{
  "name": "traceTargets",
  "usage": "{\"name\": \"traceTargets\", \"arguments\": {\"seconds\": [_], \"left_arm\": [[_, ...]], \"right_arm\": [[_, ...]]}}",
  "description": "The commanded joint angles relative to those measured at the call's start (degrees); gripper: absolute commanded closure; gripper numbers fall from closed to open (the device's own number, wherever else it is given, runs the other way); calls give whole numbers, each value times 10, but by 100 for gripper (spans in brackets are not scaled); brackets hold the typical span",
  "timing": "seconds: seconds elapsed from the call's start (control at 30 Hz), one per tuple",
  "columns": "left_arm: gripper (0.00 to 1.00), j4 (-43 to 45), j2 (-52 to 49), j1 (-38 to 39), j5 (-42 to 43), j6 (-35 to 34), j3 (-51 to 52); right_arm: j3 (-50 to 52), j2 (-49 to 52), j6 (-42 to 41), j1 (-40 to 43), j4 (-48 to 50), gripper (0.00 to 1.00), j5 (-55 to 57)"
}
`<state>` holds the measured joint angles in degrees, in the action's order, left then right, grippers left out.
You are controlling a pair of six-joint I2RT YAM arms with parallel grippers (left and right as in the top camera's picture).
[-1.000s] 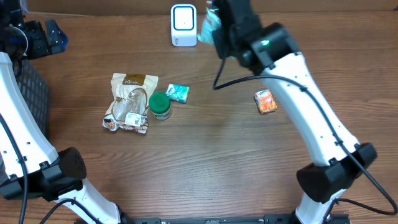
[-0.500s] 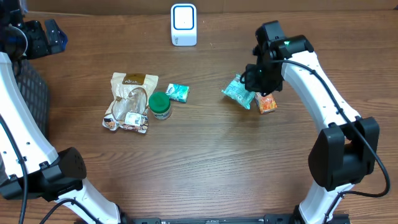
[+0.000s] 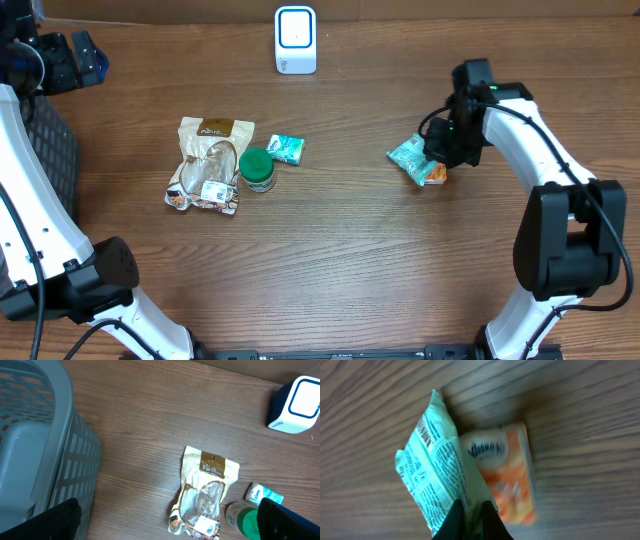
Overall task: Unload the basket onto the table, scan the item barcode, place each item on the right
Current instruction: 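Carry the green pack right and release it beside the orange pack, then reach the right gripper to the small teal pack and grasp it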
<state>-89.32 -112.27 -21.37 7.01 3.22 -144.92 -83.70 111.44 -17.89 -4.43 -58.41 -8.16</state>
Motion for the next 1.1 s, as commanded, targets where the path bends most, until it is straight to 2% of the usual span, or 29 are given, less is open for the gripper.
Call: {"name": "traceTargets", "arguments": {"seconds": [0.0, 0.03, 0.1, 0.17, 0.27, 0.33, 0.43, 0.57, 0.6, 0.67, 0.77, 0.83, 0.9, 1.07], "left_arm": [[0, 0, 10, 4, 0, 7, -12], [0, 0, 10, 4, 0, 7, -12], [0, 0, 10, 4, 0, 7, -12], [0, 0, 10, 4, 0, 7, -12], [0, 0, 10, 4, 0, 7, -12], [0, 0, 10, 4, 0, 7, -12], [0, 0, 10, 4, 0, 7, -12], [0, 0, 10, 4, 0, 7, -12], [0, 0, 10, 4, 0, 7, -12], [0, 0, 10, 4, 0, 7, -12], [0, 0, 10, 4, 0, 7, -12], [0, 0, 10, 4, 0, 7, -12], [0, 0, 10, 4, 0, 7, -12], [0, 0, 10, 4, 0, 7, -12]], "right_arm": [[29, -7, -30, 42, 12, 91, -5], [29, -7, -29, 47, 10, 78, -5], [28, -7, -29, 65, 4, 62, -5], [19, -7, -29, 78, -7, 57, -6], [-26, -8, 9, 87, -48, 51, -39], [-92, -8, 47, 81, -95, 51, -49], [-170, -8, 60, 61, -136, 50, -49], [-218, -8, 60, 26, -110, 46, -103], [-217, -7, 57, 13, -81, 41, -144], [-210, -6, 43, 0, -50, 17, -172], [-195, -5, -1, -30, 0, 5, -181], [-186, -2, -18, -56, 28, 5, -181], [-186, 15, -32, -91, 43, 12, -173], [-186, 88, -64, -162, 83, 19, -159]]}}
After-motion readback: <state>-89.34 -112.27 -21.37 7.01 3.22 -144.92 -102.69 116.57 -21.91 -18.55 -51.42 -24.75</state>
